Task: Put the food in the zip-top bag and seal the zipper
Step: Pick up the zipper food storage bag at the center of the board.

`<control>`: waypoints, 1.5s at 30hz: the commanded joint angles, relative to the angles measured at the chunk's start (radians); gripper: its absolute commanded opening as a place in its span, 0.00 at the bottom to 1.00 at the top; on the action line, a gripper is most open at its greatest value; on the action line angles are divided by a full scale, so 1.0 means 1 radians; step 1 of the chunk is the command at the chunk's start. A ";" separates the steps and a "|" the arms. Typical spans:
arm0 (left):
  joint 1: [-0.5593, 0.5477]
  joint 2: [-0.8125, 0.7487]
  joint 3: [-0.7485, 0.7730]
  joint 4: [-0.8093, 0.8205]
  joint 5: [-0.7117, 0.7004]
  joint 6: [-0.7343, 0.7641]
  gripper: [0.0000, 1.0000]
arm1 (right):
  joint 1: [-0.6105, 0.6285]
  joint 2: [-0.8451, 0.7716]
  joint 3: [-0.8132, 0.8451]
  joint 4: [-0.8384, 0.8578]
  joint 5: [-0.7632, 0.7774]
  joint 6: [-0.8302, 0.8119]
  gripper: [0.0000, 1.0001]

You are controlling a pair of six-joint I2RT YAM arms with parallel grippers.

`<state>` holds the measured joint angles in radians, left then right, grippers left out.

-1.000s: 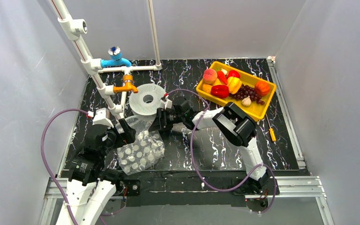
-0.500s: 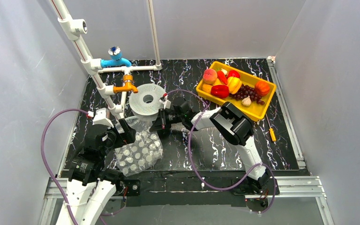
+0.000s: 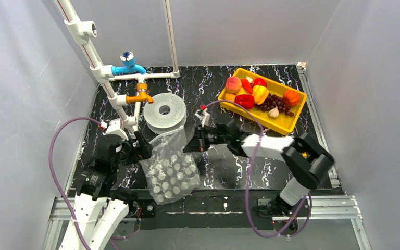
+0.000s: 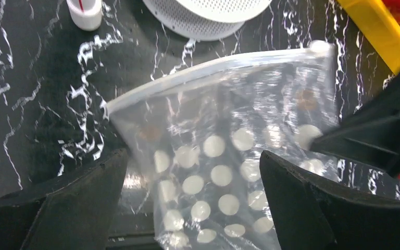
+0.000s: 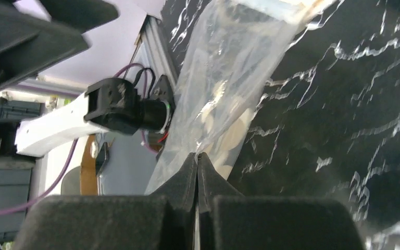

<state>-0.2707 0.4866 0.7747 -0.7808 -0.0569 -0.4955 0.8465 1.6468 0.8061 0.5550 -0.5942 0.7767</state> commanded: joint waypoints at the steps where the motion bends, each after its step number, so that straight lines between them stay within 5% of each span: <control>1: -0.003 0.096 0.086 -0.078 0.179 -0.127 0.98 | 0.002 -0.304 -0.117 -0.290 0.192 -0.220 0.01; 10: -0.006 0.320 0.126 -0.042 0.573 -0.449 0.97 | 0.003 -0.665 -0.121 -0.535 0.414 -0.657 0.01; 15: -0.007 0.275 0.073 0.058 0.653 -0.767 0.98 | 0.014 -0.783 -0.129 -0.511 0.365 -0.840 0.01; 23: -0.010 0.142 -0.039 0.222 0.659 -1.305 0.98 | 0.133 -0.738 -0.026 -0.535 0.414 -1.045 0.01; 31: -0.009 0.180 0.105 -0.108 0.562 -1.387 0.98 | 0.296 -0.640 0.034 -0.532 0.601 -1.261 0.01; 45: -0.009 0.197 0.199 -0.191 0.413 -1.450 0.98 | 0.458 -0.619 0.046 -0.550 0.758 -1.417 0.01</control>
<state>-0.2779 0.6314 0.9246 -0.9208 0.4007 -1.9380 1.2597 1.0198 0.7948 -0.0036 0.0919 -0.5607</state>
